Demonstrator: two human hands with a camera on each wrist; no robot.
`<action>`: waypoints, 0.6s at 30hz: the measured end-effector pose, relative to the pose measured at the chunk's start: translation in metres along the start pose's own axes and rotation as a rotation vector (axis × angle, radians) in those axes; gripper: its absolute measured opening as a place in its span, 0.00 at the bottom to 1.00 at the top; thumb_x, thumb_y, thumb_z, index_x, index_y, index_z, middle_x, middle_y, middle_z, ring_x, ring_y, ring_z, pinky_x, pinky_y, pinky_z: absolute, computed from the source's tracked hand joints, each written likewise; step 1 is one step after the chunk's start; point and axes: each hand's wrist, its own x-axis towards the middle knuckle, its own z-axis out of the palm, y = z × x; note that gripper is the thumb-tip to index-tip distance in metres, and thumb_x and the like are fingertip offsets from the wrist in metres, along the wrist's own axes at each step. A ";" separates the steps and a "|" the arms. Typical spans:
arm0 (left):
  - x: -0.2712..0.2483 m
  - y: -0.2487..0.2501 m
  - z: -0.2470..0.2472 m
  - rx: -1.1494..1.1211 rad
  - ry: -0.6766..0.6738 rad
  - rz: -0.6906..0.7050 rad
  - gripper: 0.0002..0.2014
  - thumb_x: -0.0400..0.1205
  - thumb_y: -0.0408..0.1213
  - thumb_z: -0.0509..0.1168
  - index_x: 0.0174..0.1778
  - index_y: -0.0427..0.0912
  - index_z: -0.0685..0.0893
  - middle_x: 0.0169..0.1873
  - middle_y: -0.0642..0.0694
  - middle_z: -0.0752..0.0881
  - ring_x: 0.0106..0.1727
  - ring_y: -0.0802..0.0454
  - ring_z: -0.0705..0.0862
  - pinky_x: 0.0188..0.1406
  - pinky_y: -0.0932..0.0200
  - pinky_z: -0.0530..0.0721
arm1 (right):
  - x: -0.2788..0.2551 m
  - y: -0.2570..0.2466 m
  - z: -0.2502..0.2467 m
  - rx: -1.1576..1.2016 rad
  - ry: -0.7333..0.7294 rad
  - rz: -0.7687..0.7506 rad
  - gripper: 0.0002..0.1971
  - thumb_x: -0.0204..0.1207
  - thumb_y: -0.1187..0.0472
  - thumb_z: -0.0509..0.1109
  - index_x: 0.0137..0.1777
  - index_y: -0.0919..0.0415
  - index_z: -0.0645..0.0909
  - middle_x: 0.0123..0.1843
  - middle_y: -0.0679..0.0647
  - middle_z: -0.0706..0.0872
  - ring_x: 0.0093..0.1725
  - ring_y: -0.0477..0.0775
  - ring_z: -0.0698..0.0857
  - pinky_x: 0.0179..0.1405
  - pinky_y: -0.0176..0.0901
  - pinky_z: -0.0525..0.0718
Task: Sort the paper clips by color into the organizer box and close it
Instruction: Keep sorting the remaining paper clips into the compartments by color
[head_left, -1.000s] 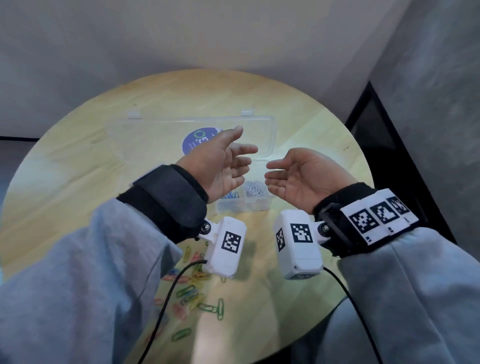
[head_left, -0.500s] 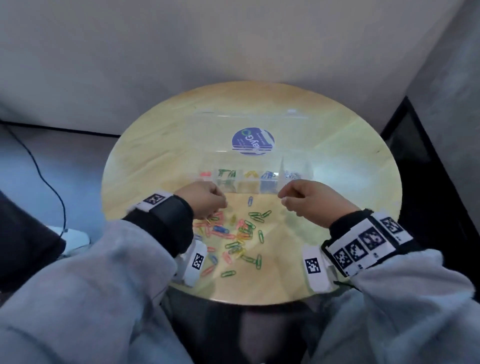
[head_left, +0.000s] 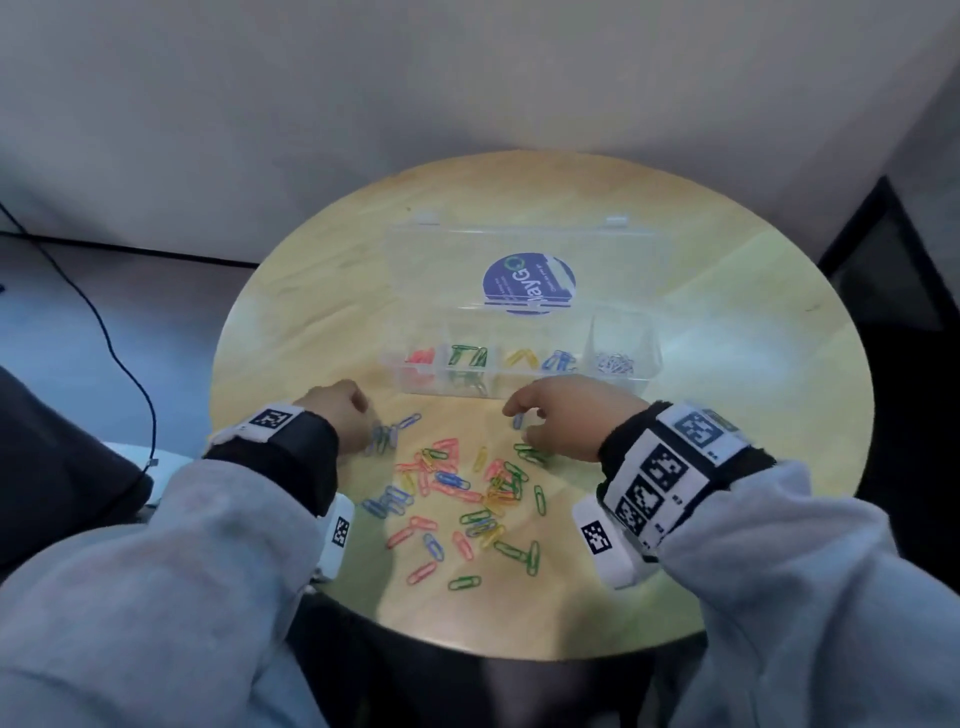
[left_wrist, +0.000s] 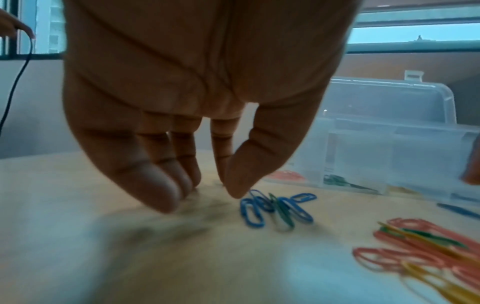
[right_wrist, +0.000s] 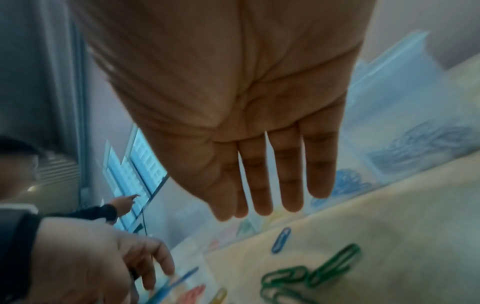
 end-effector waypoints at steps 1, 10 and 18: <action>0.001 -0.005 0.000 -0.033 -0.013 0.001 0.16 0.75 0.33 0.65 0.58 0.49 0.77 0.55 0.42 0.83 0.49 0.42 0.85 0.42 0.61 0.80 | 0.005 -0.004 0.004 -0.044 -0.017 0.001 0.23 0.80 0.64 0.59 0.73 0.47 0.73 0.73 0.49 0.76 0.70 0.52 0.77 0.62 0.41 0.75; 0.007 -0.004 0.008 -0.064 -0.060 0.049 0.13 0.71 0.42 0.74 0.44 0.37 0.86 0.42 0.40 0.89 0.45 0.42 0.89 0.41 0.56 0.82 | 0.022 -0.003 0.017 -0.248 -0.028 0.034 0.20 0.75 0.72 0.61 0.64 0.56 0.79 0.64 0.53 0.78 0.61 0.58 0.80 0.59 0.46 0.80; 0.007 -0.007 0.017 -0.250 -0.067 0.115 0.08 0.71 0.33 0.73 0.34 0.47 0.80 0.39 0.46 0.86 0.43 0.47 0.84 0.47 0.59 0.81 | 0.020 0.003 0.020 -0.258 -0.033 0.138 0.08 0.75 0.69 0.60 0.47 0.57 0.78 0.52 0.54 0.85 0.50 0.55 0.82 0.52 0.45 0.82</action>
